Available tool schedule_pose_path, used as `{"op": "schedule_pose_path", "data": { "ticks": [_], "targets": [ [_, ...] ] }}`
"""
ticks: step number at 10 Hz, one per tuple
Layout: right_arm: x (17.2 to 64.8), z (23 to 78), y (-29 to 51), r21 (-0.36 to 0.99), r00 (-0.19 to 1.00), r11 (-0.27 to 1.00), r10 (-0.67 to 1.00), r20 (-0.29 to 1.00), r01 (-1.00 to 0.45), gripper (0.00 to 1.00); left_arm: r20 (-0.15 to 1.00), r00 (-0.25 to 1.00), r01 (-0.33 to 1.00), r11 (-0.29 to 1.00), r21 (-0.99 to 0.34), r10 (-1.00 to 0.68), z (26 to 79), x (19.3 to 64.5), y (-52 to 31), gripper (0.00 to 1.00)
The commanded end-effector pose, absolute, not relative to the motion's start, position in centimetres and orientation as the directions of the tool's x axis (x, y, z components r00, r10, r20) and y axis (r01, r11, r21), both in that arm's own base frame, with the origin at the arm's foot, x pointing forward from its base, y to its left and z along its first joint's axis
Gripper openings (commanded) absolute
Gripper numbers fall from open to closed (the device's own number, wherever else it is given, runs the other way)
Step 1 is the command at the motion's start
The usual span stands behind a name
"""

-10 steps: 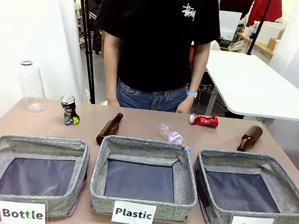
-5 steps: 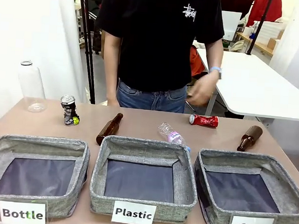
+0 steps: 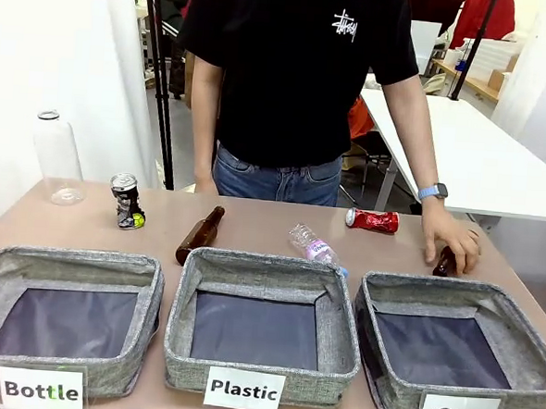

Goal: Sort the can waste into the basket.
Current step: Pick up the can waste from the table and place it in the right Fabric basket.

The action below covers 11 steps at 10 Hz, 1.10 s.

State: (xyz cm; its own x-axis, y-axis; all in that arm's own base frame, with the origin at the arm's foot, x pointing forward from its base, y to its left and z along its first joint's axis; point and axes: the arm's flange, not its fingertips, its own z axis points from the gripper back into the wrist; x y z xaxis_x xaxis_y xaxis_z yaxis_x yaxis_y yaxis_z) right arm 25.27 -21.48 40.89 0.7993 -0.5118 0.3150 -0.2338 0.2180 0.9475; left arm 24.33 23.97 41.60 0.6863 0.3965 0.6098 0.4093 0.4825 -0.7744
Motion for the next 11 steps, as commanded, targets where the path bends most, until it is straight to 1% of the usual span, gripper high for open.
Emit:
{"op": "schedule_pose_path", "data": {
  "ticks": [1, 3, 4, 6, 7, 8, 11],
  "targets": [
    [25.5, 40.9, -21.6, 0.939, 0.784, 0.213, -0.519, 0.342, -0.268, 1.0, 0.704, 0.652, 0.447, 0.608, -0.656, 0.282, 44.1, 27.7, 20.7, 1.0],
    [25.5, 40.9, -21.6, 0.939, 0.784, 0.213, -0.519, 0.342, -0.268, 1.0, 0.72, 0.682, 0.458, 0.692, -0.558, 0.129, 46.2, 33.0, 13.4, 1.0],
    [25.5, 40.9, -21.6, 0.939, 0.784, 0.213, -0.519, 0.342, -0.268, 1.0, 0.739, 0.67, 0.446, 0.754, -0.482, 0.077, 46.2, 35.8, 10.3, 1.0],
    [25.5, 40.9, -21.6, 0.939, 0.784, 0.213, -0.519, 0.342, -0.268, 1.0, 0.734, 0.677, 0.47, 0.797, -0.379, -0.051, 45.1, 40.3, 5.8, 1.0],
    [25.5, 40.9, -21.6, 0.939, 0.784, 0.213, -0.519, 0.342, -0.268, 1.0, 0.767, 0.641, 0.47, 0.799, -0.375, -0.016, 45.1, 41.9, 4.9, 1.0],
    [25.5, 40.9, -21.6, 0.939, 0.784, 0.213, -0.519, 0.342, -0.268, 1.0, 0.747, 0.664, 0.489, 0.773, -0.405, -0.029, 46.6, 38.0, 6.0, 1.0],
    [25.5, 40.9, -21.6, 0.939, 0.784, 0.213, -0.519, 0.342, -0.268, 1.0, 0.747, 0.664, 0.489, 0.773, -0.405, -0.029, 46.6, 38.0, 6.0, 1.0]
  ]
}}
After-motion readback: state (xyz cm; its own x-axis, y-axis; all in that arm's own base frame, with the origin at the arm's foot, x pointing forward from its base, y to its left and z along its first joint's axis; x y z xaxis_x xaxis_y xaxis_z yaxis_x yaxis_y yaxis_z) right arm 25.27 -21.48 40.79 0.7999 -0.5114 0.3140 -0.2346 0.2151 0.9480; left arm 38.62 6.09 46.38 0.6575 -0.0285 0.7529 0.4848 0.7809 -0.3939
